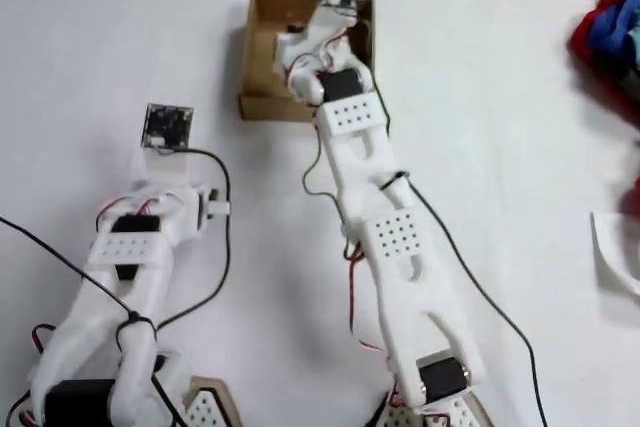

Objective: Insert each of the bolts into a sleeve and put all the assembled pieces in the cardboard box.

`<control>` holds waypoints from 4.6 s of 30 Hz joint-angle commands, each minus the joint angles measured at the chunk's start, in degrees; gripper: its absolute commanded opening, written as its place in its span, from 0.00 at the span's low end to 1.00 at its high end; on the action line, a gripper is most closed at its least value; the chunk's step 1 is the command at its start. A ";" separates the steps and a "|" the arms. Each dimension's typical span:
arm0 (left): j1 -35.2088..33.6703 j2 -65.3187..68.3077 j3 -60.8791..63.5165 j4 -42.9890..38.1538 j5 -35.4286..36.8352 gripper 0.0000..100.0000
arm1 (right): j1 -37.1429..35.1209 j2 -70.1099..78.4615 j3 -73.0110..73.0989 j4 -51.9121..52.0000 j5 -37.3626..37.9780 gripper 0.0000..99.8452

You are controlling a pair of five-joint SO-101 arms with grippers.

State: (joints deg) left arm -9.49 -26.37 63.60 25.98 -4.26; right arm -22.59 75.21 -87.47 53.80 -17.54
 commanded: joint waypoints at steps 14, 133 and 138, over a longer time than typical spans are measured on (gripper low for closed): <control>-0.09 -2.37 -0.57 -1.05 -0.35 0.21 | -0.31 5.32 -4.57 -6.20 4.92 0.02; -0.26 -76.40 33.54 34.29 -0.44 0.21 | 23.43 -142.81 125.10 31.16 14.95 0.02; 1.58 -76.31 33.54 42.90 -0.62 0.21 | 30.11 -159.87 150.24 20.62 15.03 0.02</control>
State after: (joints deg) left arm -9.49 -102.59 95.78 64.92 -4.62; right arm 4.48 -75.12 49.41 79.56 -2.86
